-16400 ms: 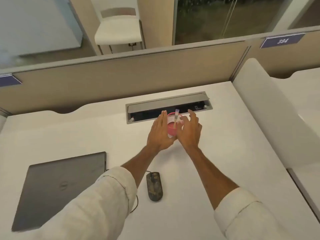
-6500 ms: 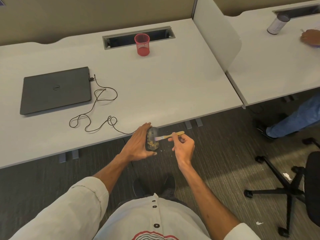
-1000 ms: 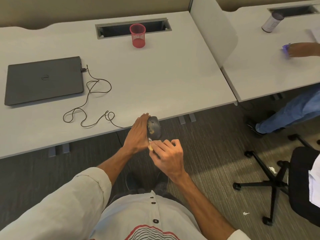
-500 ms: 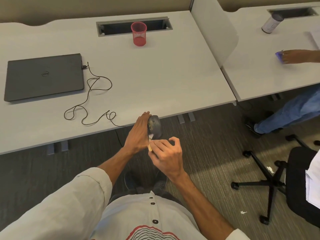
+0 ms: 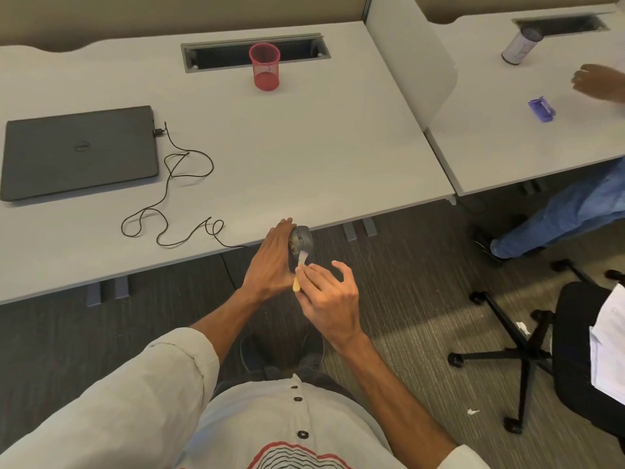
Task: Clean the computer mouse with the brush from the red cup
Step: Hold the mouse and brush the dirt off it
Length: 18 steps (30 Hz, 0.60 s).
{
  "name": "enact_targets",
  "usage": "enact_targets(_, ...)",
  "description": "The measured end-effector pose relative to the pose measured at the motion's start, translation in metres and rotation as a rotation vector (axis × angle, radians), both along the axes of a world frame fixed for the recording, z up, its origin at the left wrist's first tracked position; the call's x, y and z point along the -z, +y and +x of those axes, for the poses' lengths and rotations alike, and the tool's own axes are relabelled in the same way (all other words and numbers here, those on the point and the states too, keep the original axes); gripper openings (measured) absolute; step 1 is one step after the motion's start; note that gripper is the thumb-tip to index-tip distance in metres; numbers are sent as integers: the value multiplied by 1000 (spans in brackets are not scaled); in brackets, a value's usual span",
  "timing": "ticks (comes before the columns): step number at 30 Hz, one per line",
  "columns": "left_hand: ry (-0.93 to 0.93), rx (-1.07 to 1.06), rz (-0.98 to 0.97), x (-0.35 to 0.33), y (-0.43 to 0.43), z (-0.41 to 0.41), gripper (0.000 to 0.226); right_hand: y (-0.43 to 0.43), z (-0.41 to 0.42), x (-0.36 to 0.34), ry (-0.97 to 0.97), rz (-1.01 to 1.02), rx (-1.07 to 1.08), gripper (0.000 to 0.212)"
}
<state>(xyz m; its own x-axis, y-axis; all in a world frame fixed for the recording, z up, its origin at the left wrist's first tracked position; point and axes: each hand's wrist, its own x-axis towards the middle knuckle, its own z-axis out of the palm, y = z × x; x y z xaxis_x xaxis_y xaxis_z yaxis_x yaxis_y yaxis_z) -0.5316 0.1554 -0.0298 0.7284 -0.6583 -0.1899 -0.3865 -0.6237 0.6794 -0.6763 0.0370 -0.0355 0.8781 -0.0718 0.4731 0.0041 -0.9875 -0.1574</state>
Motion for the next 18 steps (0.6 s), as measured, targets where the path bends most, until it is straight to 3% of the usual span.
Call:
enact_targets(5, -32, 23, 9, 2, -1, 3, 117, 4, -3, 4, 15, 52, -91, 38)
enact_targets(10, 25, 3, 13, 4, -1, 5, 128, -4, -2, 1, -5, 99, -52, 39)
enact_targets(18, -29, 30, -8, 6, -6, 7, 109, -2, 8, -2, 56, 108, -92, 41)
